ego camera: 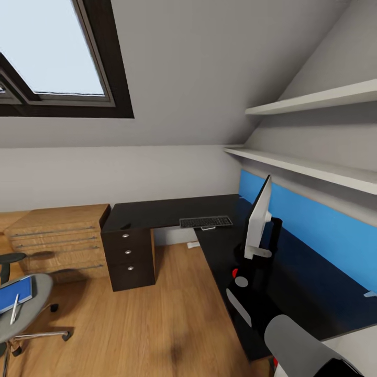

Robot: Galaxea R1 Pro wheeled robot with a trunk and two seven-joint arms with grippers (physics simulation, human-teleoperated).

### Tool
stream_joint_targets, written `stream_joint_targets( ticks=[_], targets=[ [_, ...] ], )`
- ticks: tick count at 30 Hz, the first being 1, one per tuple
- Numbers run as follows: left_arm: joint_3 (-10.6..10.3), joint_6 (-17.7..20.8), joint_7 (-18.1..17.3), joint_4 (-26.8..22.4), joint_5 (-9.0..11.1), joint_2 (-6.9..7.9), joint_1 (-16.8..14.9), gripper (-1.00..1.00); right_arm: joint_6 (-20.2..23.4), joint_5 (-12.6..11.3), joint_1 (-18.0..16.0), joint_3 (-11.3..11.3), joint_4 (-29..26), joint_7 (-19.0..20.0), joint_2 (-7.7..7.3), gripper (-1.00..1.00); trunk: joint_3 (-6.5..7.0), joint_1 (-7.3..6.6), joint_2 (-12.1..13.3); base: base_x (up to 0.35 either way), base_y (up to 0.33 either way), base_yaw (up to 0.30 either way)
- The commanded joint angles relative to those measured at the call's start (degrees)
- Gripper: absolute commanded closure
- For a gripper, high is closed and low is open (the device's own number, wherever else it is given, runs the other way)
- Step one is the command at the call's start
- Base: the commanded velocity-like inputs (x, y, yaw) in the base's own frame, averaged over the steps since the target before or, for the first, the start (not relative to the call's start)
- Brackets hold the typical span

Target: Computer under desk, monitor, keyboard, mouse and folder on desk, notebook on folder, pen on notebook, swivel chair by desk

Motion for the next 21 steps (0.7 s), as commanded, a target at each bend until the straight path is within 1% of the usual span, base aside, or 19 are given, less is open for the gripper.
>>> stream_joint_targets(
  ticks=[1,17,21],
  targets=[
    [0.08,-0.17,-0.02,0.03,0.09,-0.01,-0.04,-1.00,-0.33,-0.61,-0.09,0.41,0.00,-0.31,-0.05,-1.00,-0.05,0.02,-0.08,0.000,0.000,0.000],
    [0.08,-0.25,-0.02,0.03,0.09,-0.01,-0.04,-1.00,-0.30,-0.61,0.02,0.51,0.00,-0.31,0.12,-1.00,0.61,0.02,-0.08,0.000,0.000,0.000],
    [0.06,-0.26,-0.02,0.03,0.09,-0.01,-0.04,-1.00,-0.31,-0.61,0.14,0.49,0.00,-0.31,0.12,-1.00,0.63,0.02,-0.08,-0.062,0.000,0.000]
  ],
)
